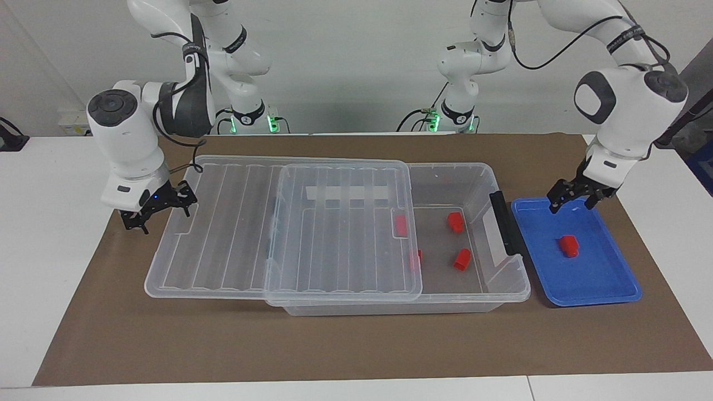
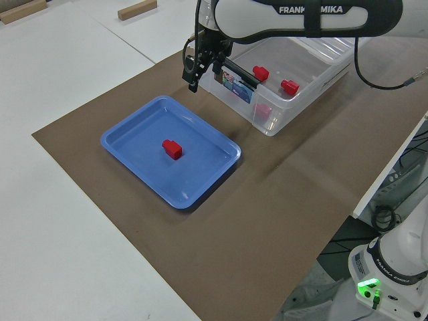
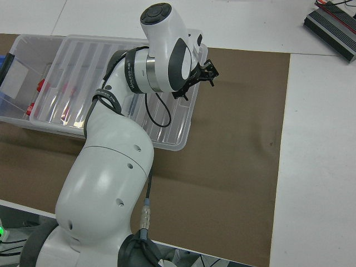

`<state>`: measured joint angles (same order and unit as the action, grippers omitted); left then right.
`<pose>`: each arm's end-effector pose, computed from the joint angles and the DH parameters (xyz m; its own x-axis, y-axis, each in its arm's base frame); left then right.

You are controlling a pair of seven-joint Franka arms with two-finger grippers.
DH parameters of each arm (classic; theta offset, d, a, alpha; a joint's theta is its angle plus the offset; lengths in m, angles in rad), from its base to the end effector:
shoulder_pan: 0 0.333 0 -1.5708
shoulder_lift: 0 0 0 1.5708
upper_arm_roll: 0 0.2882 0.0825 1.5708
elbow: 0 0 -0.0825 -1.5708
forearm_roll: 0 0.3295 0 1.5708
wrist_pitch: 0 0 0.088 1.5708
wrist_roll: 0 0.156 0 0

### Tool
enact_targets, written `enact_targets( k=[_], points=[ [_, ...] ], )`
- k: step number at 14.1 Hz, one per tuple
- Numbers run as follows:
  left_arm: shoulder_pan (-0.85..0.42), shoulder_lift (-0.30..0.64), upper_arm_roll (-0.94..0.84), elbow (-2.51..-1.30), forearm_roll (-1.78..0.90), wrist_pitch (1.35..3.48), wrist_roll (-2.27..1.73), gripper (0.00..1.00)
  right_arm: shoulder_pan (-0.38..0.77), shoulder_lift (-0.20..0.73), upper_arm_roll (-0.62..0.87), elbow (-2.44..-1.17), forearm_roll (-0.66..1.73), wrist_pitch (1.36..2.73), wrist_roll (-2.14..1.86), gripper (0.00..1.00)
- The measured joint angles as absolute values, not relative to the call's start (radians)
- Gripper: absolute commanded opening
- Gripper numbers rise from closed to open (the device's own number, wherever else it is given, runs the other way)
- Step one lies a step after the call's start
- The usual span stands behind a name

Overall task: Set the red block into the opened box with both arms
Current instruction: 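Withdraw the right gripper from the lid while the left gripper lowers, then grasp the red block in the blue tray with the left gripper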

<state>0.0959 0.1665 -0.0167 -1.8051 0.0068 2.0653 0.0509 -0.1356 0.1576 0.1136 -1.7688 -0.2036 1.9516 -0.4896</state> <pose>0.5651 0.0458 0.4039 0.9953 0.0252 0.0933 0.0261 -0.9996 -0.0083 0.5562 -0.0372 0.4159 0.8590 0.5081 -0.0630 0.5112 -0.8441 0.1615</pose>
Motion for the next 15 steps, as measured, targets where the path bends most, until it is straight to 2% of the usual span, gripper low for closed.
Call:
enact_targets(
  k=[5,9,15],
  points=[
    [0.145,0.287,-0.016,-1.817,0.007,2.206,0.119,1.0,-0.053,0.063,0.121,-1.769,-0.195,1.84,-0.106,1.0],
    [0.215,0.359,-0.016,-1.825,0.007,2.282,0.25,1.0,-0.02,0.024,0.123,-1.77,-0.091,1.824,0.139,1.0],
    [0.217,0.378,-0.021,-1.936,0.007,2.417,0.284,1.0,-0.047,-0.028,0.115,-1.719,-0.019,1.774,0.239,1.0]
  ],
)
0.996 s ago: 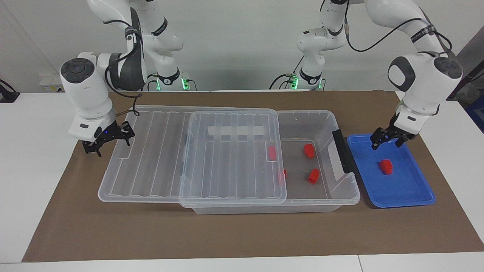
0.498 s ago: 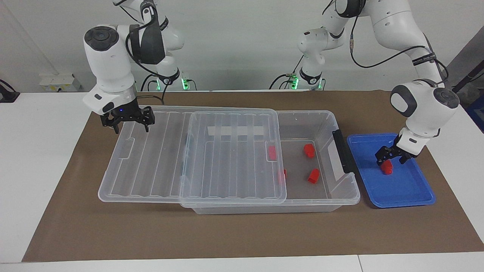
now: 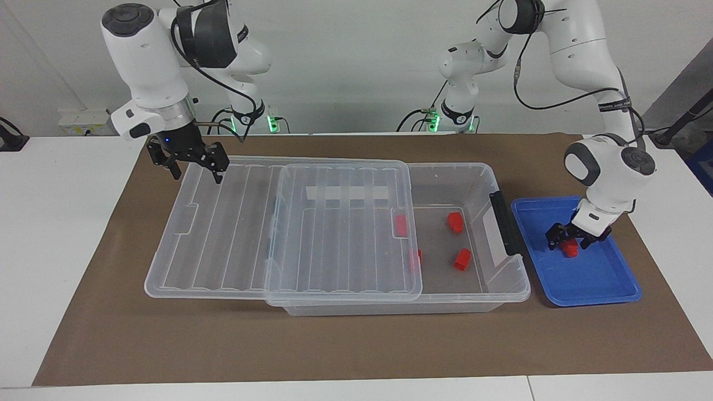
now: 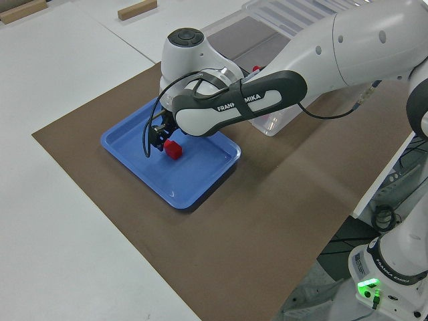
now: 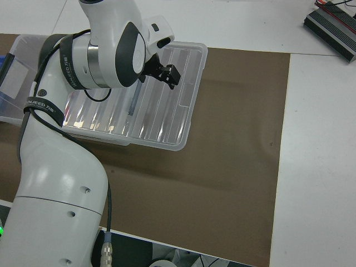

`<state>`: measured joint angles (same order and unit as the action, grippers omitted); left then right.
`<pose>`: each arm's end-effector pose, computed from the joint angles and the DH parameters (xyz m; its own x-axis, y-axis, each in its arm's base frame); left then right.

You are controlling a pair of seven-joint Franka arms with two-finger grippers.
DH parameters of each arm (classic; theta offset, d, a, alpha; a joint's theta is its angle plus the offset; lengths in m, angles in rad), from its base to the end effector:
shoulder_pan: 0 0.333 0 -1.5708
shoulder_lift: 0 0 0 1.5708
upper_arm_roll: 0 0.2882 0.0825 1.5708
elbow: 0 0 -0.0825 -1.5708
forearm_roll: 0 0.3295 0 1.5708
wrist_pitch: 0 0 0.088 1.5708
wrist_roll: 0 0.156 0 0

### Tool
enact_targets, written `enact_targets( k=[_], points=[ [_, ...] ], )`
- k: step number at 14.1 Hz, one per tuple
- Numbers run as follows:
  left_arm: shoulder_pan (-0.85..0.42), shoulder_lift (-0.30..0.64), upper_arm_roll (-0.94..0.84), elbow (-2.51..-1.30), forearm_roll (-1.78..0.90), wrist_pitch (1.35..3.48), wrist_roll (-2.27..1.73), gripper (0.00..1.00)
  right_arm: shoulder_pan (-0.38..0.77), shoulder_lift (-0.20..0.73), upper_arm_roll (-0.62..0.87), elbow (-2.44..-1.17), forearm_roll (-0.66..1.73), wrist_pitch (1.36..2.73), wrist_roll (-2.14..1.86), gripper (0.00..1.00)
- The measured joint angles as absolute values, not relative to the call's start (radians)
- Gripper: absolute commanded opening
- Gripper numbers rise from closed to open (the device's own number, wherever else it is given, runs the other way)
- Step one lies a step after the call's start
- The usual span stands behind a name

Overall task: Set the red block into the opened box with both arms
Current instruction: 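Grasp the red block in the blue tray with the left gripper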

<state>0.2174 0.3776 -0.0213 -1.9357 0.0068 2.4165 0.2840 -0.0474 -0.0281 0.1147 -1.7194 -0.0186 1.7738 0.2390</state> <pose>0.5738 0.1146 0.2624 0.9908 -0.0916 0.0998 -0.0894 -0.9957 -0.0262 0.5110 0.0325 0.5174 0.9823 -0.1671 0.0850 -0.1679 -0.9858 0.0016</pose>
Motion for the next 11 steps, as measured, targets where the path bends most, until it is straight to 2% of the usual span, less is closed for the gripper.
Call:
enact_targets(
  k=[3,4,5,8,9,11],
  points=[
    [0.219,0.377,-0.019,-1.939,0.007,2.42,0.297,0.98,-0.062,-0.025,0.109,-1.609,-0.007,1.678,0.239,1.0],
    [0.22,0.377,-0.019,-1.939,0.007,2.42,0.306,0.88,-0.063,-0.022,0.108,-1.58,-0.007,1.647,0.239,1.0],
    [0.221,0.377,-0.019,-1.939,0.007,2.42,0.313,0.73,-0.066,-0.017,0.108,-1.553,-0.008,1.62,0.239,1.0],
    [0.223,0.377,-0.018,-1.939,0.007,2.421,0.324,0.14,-0.073,0.001,0.106,-1.518,-0.013,1.566,0.239,1.0],
    [0.224,0.377,-0.018,-1.939,0.007,2.421,0.334,0.06,-0.073,0.006,0.106,-1.519,-0.015,1.557,0.239,1.0],
    [0.224,0.374,-0.018,-1.939,0.007,2.421,0.352,0.02,-0.073,0.012,0.106,-1.521,-0.021,1.55,0.239,1.0]
  ],
)
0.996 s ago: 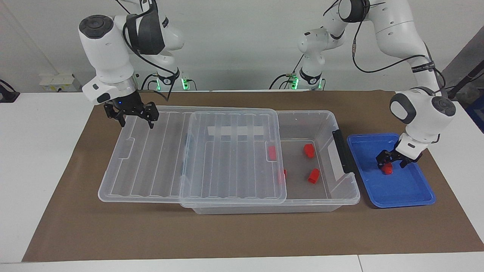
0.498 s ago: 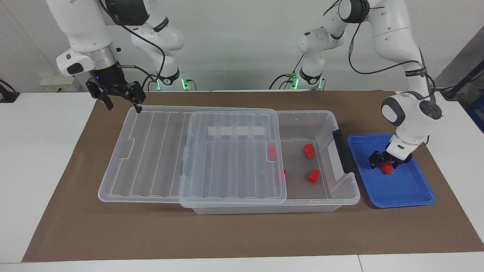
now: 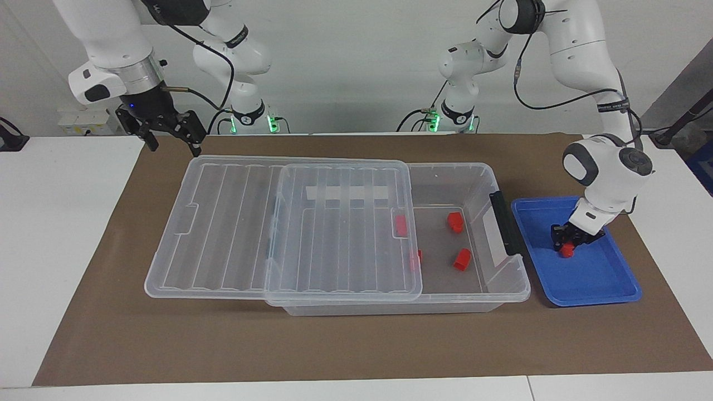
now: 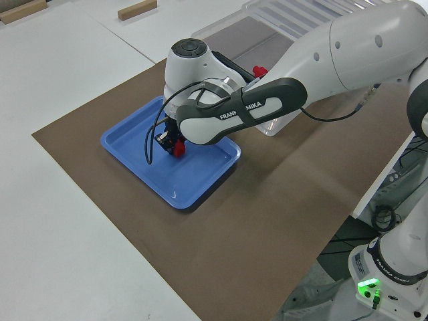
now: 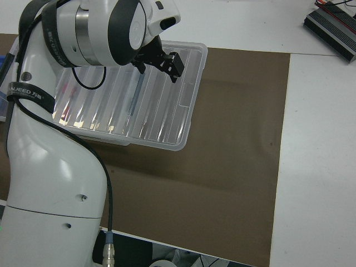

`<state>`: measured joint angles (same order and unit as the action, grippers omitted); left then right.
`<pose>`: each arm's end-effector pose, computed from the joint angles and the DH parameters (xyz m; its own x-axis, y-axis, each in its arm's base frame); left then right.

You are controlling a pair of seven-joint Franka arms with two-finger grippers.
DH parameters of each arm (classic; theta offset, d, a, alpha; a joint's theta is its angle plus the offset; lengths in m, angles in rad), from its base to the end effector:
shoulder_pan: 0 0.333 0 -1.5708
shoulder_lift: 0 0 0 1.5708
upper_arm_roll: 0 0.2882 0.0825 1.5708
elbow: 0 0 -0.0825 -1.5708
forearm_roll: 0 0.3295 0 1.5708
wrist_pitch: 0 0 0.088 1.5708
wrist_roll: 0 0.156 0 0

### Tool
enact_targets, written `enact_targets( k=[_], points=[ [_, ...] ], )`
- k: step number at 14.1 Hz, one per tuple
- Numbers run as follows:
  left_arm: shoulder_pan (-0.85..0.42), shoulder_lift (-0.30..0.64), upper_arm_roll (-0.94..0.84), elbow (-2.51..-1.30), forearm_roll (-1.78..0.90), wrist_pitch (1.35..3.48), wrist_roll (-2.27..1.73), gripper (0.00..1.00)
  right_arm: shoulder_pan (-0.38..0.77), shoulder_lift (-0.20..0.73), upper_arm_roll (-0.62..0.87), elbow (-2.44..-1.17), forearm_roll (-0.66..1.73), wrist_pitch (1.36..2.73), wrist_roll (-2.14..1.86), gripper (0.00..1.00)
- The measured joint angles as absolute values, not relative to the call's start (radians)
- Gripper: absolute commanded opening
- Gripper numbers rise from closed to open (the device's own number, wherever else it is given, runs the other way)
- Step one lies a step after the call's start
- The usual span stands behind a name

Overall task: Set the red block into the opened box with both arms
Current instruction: 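Grasp the red block in the blue tray with the left gripper, then carry the red block with the left gripper into the open box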

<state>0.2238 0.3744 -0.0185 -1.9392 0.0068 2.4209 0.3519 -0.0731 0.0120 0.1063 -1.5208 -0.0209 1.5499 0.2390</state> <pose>0.5725 0.1198 0.2633 0.9835 -0.1503 0.1012 -0.1474 -0.9884 -0.0353 0.5026 0.0131 0.5607 0.9786 -0.2048 0.0213 -0.2051 -0.9786 0.0150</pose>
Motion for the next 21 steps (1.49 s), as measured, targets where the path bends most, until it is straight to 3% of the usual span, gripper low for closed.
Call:
enact_targets(
  k=[4,9,11,18,21],
  points=[
    [0.224,0.371,-0.02,-1.876,0.007,2.306,0.361,0.0,-0.072,0.012,0.107,-1.527,-0.022,1.546,0.239,1.0],
    [0.198,0.332,-0.038,-1.512,0.003,1.777,0.282,0.0,-0.072,0.012,0.107,-1.528,-0.023,1.545,0.239,1.0],
    [0.147,0.312,-0.05,-1.426,-0.005,1.636,0.139,0.0,-0.071,0.012,0.107,-1.529,-0.032,1.545,0.239,1.0],
    [-0.188,0.247,-0.062,-1.402,-0.026,1.594,-0.489,0.0,-0.069,0.012,0.111,-1.534,-0.06,1.545,0.239,1.0],
    [-0.283,0.217,-0.062,-1.508,-0.026,1.739,-0.606,0.0,-0.069,0.01,0.112,-1.539,-0.06,1.545,0.23,1.0]
  ],
)
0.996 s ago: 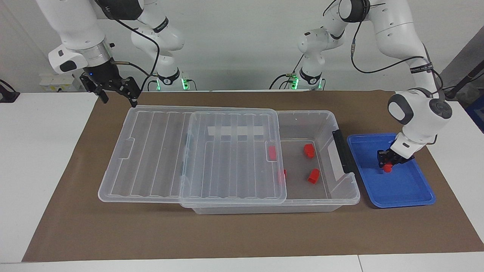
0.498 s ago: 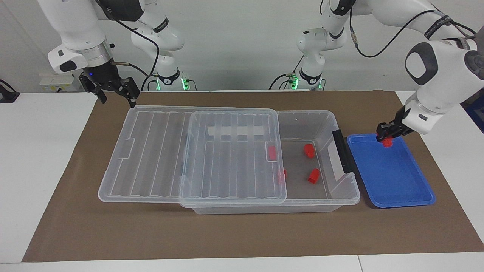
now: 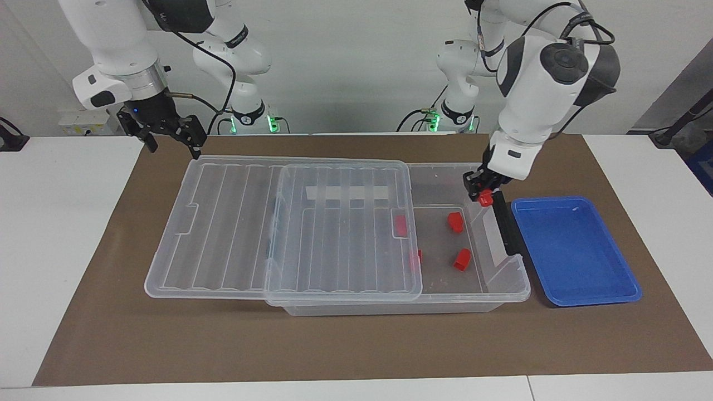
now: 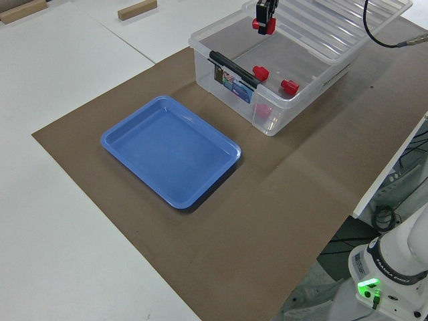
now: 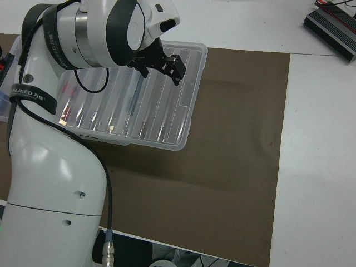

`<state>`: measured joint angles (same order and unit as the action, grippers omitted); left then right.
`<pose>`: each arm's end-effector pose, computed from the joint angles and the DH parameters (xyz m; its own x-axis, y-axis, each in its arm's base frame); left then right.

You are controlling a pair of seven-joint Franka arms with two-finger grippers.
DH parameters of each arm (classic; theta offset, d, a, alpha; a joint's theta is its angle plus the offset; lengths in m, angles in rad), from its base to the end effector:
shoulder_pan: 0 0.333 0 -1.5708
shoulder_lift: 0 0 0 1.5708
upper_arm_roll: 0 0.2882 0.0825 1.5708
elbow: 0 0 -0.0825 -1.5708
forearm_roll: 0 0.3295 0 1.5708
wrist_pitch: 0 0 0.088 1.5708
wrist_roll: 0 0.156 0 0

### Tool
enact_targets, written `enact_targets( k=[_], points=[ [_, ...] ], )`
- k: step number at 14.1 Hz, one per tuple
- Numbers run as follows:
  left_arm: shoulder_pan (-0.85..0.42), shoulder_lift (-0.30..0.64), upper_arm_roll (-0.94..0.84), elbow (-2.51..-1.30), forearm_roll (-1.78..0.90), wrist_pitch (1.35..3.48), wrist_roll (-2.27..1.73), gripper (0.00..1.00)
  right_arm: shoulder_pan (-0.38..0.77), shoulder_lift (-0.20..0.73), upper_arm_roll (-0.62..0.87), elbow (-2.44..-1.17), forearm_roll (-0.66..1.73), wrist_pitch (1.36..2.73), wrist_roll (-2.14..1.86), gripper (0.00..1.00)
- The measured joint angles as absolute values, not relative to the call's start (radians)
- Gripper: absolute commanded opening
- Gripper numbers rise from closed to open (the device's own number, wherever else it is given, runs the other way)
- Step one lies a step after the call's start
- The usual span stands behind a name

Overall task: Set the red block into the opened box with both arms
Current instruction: 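Carry the red block with the left gripper into the open box, then lower the red block beside the other blocks and open the left gripper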

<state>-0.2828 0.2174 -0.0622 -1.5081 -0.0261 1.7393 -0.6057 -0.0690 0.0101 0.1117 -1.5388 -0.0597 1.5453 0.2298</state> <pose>0.5371 -0.1940 0.4729 0.9647 0.2631 -0.0107 0.2633 -0.9639 0.0402 0.5004 0.0117 0.5540 0.9823 -0.1871 0.0099 -0.1874 -0.9806 0.0578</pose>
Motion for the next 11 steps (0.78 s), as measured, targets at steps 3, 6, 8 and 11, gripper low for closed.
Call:
enact_targets(
  k=[3,6,8,11],
  points=[
    [-0.315,0.182,-0.062,-1.715,-0.026,1.956,-0.632,0.0,-0.07,0.009,0.112,-1.547,-0.058,1.544,0.228,1.0],
    [-0.315,0.171,-0.054,-1.845,-0.026,2.108,-0.632,0.0,-0.07,0.008,0.112,-1.55,-0.039,1.544,0.228,1.0],
    [-0.315,0.167,-0.053,-1.913,-0.026,2.201,-0.632,0.0,-0.07,0.007,0.112,-1.551,-0.039,1.544,0.228,1.0],
    [-0.323,0.17,-0.054,-2.011,-0.026,2.321,-0.632,0.0,-0.07,0.007,0.112,-1.552,-0.039,1.544,0.227,1.0]
  ],
)
